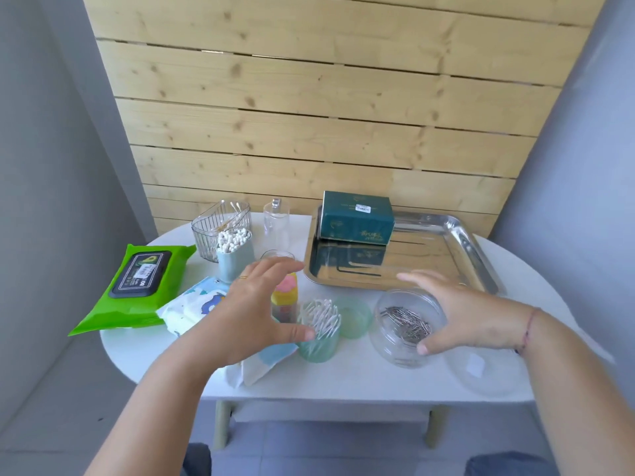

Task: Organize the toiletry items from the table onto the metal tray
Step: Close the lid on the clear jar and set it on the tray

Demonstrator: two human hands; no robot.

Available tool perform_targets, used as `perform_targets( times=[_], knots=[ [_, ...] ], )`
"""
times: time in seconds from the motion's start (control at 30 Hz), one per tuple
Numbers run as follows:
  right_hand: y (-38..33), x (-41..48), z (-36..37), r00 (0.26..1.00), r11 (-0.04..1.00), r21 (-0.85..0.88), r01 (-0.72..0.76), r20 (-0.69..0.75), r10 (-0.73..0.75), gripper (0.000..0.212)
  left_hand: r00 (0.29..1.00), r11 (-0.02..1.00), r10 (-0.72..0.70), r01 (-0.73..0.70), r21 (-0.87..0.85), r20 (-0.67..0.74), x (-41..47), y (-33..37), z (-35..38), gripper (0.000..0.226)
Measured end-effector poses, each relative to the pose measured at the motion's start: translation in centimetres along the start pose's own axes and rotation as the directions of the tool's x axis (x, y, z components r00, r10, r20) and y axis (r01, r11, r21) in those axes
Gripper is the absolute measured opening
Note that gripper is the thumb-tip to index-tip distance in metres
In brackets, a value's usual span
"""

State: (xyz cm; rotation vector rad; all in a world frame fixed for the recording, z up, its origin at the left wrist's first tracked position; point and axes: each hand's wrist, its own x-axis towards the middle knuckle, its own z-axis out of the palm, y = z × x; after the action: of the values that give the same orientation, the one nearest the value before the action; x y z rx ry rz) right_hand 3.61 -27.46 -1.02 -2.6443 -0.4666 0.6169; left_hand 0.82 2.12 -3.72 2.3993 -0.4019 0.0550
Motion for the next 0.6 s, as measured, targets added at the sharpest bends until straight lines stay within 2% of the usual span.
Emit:
perform_targets(
  times=[0.07, 0.13, 0.23, 0.27, 0.33, 0.37, 0.43, 0.5, 0.53, 0.6],
  knots=[
    [0.7, -0.4, -0.6, 0.999, 0.999, -0.007, -0.035, 0.025, 0.035, 0.105, 1.000, 0.999, 0.020, -0.020, 0.035, -0.003, 0.2, 0.2, 0.3, 0.100],
    [2.0, -1.5, -1.6, 0.992, 0.993, 0.006, -0.119, -0.030, 0.120, 0.101, 0.995, 0.996, 0.068, -0.063, 0.063, -0.077, 0.4, 1.0, 1.0, 0.090],
    [3.5, -3.9, -2.1, 0.926, 0.977, 0.019, -0.213, -0.315, 0.208, 0.080, 0.954, 0.986, 0.157, -0.168, -0.022, -0.255, 0.6, 3.6, 3.2, 0.057],
    [3.3, -4.9, -2.0, 0.884, 0.974, 0.109, -0.198, -0.410, 0.225, 0.068, 0.939, 0.977, 0.190, -0.210, -0.041, -0.287, 0.6, 4.9, 4.2, 0.050],
    [2.4, -6.5, -1.6, 0.796, 0.946, 0.323, -0.031, -0.564, 0.219, 0.044, 0.925, 0.964, 0.240, -0.263, -0.041, -0.295, 0.7, 7.1, 6.5, 0.048],
    [2.0, -7.0, -1.6, 0.749, 0.926, 0.374, 0.050, -0.627, 0.213, 0.035, 0.927, 0.961, 0.255, -0.275, -0.036, -0.276, 0.7, 7.9, 7.4, 0.049],
    [2.1, -7.9, -1.7, 0.642, 0.906, 0.407, 0.117, -0.727, 0.244, 0.021, 0.923, 0.954, 0.292, -0.301, 0.002, -0.250, 0.7, 9.3, 9.2, 0.050],
    [3.3, -8.5, -1.5, 0.562, 0.872, 0.480, 0.098, -0.749, 0.350, 0.012, 0.903, 0.942, 0.331, -0.332, 0.044, -0.273, 0.6, 10.3, 10.8, 0.044],
    [4.3, -8.9, -1.1, 0.546, 0.839, 0.543, 0.038, -0.714, 0.438, 0.008, 0.898, 0.941, 0.331, -0.338, 0.027, -0.290, 0.5, 11.0, 11.7, 0.038],
    [6.2, -9.4, 0.4, 0.584, 0.758, 0.627, -0.180, -0.552, 0.595, 0.010, 0.907, 0.944, 0.309, -0.329, -0.022, -0.286, 0.1, 11.9, 13.5, 0.023]
  ],
)
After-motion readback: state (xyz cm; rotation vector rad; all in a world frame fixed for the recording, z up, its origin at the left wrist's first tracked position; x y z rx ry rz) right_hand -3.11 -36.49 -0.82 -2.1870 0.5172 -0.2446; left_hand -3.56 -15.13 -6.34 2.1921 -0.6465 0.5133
